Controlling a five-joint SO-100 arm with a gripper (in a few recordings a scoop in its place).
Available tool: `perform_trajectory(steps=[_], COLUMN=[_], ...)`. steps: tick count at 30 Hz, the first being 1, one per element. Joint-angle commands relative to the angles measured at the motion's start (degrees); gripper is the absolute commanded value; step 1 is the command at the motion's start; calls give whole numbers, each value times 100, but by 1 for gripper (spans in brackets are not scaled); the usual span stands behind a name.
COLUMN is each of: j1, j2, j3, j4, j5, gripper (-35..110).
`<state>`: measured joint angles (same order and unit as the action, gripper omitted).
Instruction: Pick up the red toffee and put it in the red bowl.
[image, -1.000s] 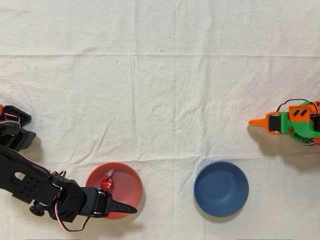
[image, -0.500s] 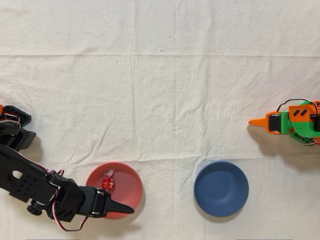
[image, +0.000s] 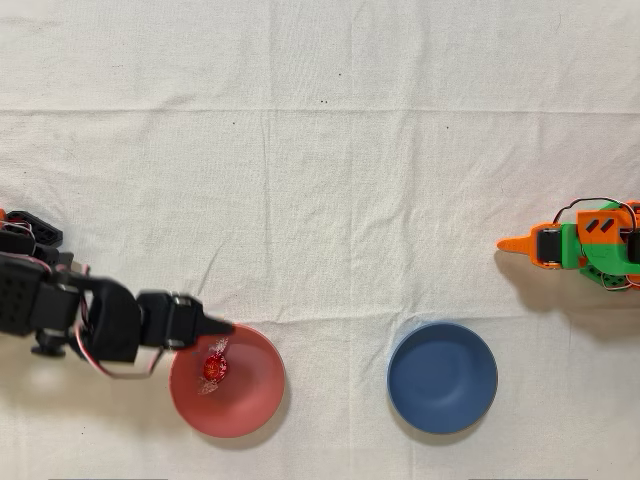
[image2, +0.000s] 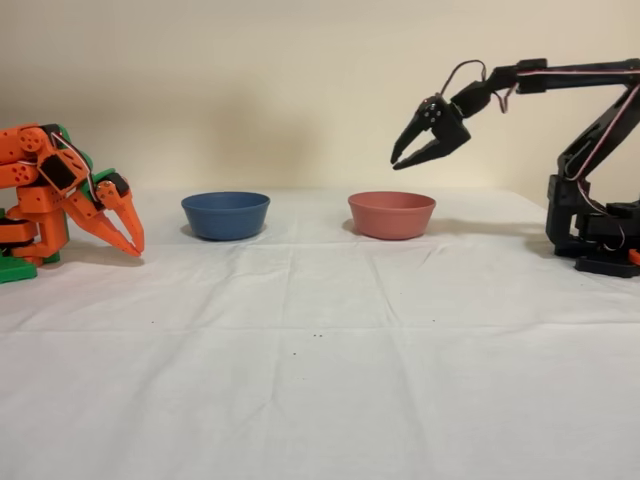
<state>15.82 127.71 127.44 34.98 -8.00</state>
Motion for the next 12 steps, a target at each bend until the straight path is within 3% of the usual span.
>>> perform_trajectory(steps=[1, 12], j1=[-387, -896], j2=[1239, 2962], j3=[976, 2865], j4=[-993, -1854], j5=[290, 659], gripper=[1, 1])
